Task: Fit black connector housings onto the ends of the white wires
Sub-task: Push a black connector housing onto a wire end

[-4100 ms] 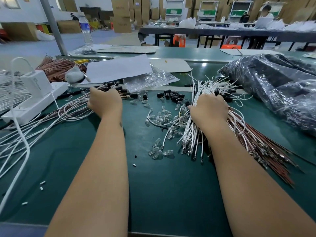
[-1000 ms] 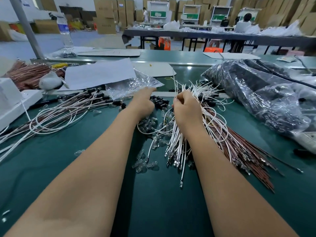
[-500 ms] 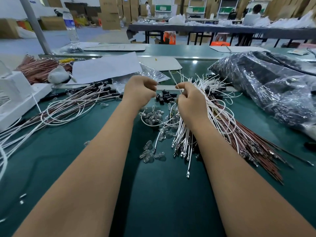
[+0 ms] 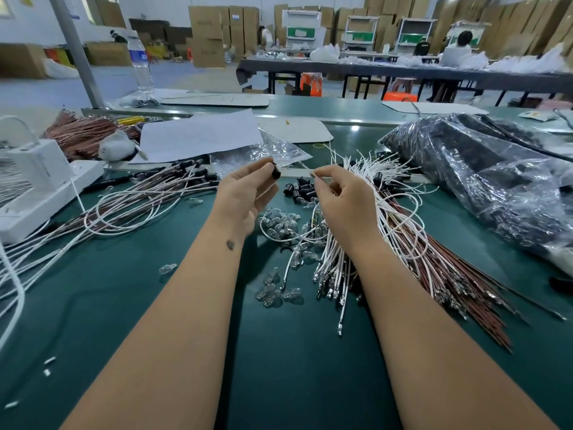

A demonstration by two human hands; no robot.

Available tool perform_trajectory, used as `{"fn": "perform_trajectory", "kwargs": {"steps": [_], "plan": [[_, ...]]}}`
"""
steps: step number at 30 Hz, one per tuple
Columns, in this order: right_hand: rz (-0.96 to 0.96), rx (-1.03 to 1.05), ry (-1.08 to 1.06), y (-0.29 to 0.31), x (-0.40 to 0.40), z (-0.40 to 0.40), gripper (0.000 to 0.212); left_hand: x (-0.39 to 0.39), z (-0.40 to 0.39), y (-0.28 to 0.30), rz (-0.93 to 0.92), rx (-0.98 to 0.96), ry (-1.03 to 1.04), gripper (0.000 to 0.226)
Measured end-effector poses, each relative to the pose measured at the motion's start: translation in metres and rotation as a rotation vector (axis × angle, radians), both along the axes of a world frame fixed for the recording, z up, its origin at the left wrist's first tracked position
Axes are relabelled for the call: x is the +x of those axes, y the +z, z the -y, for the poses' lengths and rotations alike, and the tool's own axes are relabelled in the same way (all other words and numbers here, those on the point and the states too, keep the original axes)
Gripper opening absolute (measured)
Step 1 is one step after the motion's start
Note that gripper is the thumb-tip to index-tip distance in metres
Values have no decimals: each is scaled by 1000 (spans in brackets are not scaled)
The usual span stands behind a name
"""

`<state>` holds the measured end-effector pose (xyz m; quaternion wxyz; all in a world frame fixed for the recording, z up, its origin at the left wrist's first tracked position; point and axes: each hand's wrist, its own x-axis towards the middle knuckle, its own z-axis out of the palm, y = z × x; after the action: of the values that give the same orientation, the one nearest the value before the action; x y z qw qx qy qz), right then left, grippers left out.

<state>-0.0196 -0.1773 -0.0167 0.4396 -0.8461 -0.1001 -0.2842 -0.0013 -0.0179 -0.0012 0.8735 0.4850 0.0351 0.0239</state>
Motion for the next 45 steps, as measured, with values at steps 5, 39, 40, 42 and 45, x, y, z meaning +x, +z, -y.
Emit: {"fn": "perform_trajectory", "kwargs": {"steps": [5,39,40,42,45], "plan": [[3,-63,-12,2,-1,-1,15,0,2,-1,39,-41,13,11],[-66,-78,-178,9,-4,4,18,1,18,-12,297,520,45,31],[-70,-78,-168,9,-5,4,17,1,18,-12,290,527,46,28],[-78,-92,-156,8,-5,2,16,0,18,-11,281,526,42,24],[-82,-86,-154,7,-5,2,15,-1,19,-11,283,507,33,21]]}}
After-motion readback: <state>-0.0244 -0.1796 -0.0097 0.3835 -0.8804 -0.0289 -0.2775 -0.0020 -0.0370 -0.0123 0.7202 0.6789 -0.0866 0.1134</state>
